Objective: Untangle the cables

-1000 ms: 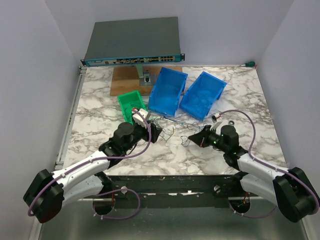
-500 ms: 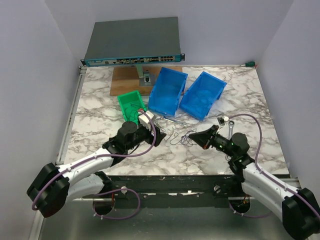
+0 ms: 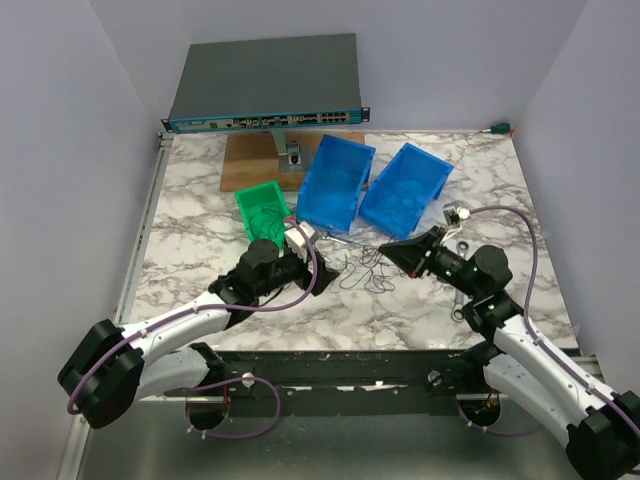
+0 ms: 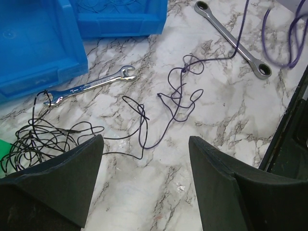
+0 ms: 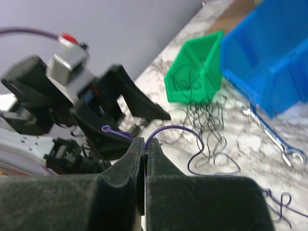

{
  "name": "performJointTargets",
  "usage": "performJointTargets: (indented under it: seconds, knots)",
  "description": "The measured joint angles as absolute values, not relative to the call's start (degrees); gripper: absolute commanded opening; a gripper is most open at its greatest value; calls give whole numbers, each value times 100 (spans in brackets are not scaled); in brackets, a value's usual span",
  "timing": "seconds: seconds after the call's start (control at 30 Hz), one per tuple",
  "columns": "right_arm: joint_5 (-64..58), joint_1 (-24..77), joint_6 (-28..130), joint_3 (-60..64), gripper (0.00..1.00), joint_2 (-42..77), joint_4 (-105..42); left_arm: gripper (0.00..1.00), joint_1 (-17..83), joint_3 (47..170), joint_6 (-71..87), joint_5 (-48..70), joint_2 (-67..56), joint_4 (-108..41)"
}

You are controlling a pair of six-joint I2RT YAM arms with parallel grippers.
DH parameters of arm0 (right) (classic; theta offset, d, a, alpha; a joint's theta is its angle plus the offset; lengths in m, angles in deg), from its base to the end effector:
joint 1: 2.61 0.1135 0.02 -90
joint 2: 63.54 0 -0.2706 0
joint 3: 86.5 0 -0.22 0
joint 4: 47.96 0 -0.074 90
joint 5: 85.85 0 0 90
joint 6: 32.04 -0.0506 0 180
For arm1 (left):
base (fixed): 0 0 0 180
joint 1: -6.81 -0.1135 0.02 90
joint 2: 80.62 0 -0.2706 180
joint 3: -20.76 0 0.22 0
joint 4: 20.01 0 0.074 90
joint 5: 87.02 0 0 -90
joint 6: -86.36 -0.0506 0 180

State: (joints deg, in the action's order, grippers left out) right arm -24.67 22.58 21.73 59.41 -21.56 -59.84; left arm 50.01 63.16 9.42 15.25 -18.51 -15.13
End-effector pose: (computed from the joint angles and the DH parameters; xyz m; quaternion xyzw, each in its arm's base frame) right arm 0.1297 0.0880 0.2725 -0.1176 0.6750 0.5077 0.5223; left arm 0.1529 -0.1583 0.2469 0.2678 0.7439 -0.3606 0.4949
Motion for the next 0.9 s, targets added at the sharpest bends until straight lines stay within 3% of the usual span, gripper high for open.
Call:
performJointTargets:
  seconds: [0.5,0.9]
  knots:
    - [-2231,2258,1797,3405,1,-1527,-4797,73,5040,6326,939,1682,-1799,-1513]
    - [-2244,2258,1286,3075,1,-1275,-4592,73,5045,6403,939,1855,-1641,-1486]
